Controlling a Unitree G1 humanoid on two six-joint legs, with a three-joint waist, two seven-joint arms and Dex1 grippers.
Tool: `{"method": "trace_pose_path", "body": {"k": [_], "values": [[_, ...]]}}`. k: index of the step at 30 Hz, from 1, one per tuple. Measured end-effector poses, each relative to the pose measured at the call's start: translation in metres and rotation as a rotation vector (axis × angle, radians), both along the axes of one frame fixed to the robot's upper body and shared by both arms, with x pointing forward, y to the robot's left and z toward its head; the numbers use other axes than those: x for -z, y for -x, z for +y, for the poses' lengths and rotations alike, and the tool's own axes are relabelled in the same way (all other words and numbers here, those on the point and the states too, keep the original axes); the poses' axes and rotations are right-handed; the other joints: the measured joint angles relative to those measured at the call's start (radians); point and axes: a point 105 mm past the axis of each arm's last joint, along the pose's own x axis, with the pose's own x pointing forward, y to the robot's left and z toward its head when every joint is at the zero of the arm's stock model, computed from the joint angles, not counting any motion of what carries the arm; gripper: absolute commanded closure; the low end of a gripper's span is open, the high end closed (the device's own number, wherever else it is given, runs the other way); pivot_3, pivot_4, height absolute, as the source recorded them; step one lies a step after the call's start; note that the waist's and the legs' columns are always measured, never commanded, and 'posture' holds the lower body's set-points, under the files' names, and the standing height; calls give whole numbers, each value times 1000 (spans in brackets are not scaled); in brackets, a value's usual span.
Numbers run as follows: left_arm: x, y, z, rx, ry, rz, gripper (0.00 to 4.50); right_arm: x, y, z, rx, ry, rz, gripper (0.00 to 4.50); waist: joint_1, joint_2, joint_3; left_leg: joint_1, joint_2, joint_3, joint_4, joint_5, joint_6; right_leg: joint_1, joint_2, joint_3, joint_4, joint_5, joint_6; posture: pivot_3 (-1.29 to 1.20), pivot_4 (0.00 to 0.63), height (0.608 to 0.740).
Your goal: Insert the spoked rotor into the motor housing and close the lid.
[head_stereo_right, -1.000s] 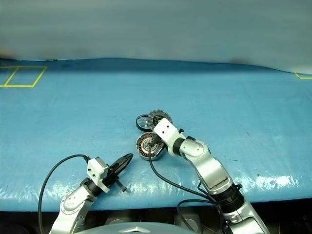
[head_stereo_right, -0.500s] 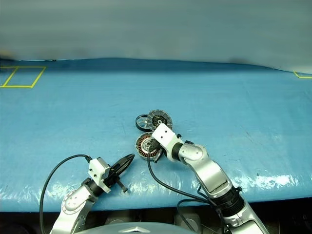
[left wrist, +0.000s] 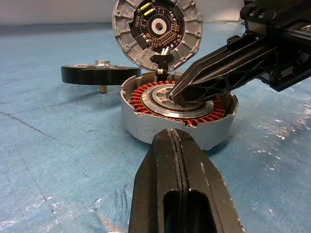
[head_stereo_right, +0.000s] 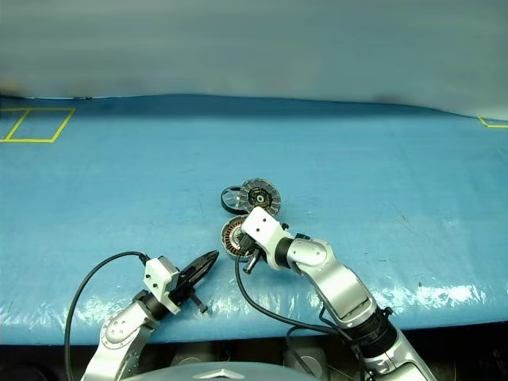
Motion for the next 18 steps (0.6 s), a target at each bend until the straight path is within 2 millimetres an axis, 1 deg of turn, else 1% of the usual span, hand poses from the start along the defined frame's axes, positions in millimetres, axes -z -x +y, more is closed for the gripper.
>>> {"method": "trace_pose_path", "body": {"k": [4, 8, 11, 14, 16, 18], "values": [[0, 0, 0, -3, 0, 3, 4500, -1, 0, -1, 14, -9, 0, 4490, 0, 0, 0, 0, 0, 0, 0, 0, 0, 0, 0, 0, 0, 0, 0, 0, 150, 740], [0, -1, 3, -24, -3, 2, 4500, -13, 4, -6, 20, -49, -19, 4490, 0, 0, 0, 0, 0, 0, 0, 0, 0, 0, 0, 0, 0, 0, 0, 0, 150, 740], [-1, -6, 13, -64, -16, 2, 4500, -19, 12, -10, 19, -84, -22, 4490, 1, 0, 0, -1, 0, 0, 0, 0, 0, 0, 0, 0, 0, 0, 0, 0, 150, 740], [-6, -16, 25, -113, -14, 11, 4500, -18, 20, -17, 28, -93, -15, 4490, 2, 0, 0, -1, 0, -1, 0, 0, 0, 0, 0, 0, 0, 0, 0, 0, 150, 740], [-14, -27, 32, -146, -16, 11, 4500, -18, 26, -21, 38, -112, -1, 4490, 1, 0, 0, 0, 0, -1, 1, 0, 0, 0, 0, 0, 0, 0, 1, 0, 150, 740], [-25, -38, 36, -155, 2, 4, 4500, -16, 32, -27, 50, -126, 7, 4490, 2, 0, 0, 0, 0, -1, 1, 0, 0, 1, 0, 0, 0, 0, 1, 0, 150, 740]]}}
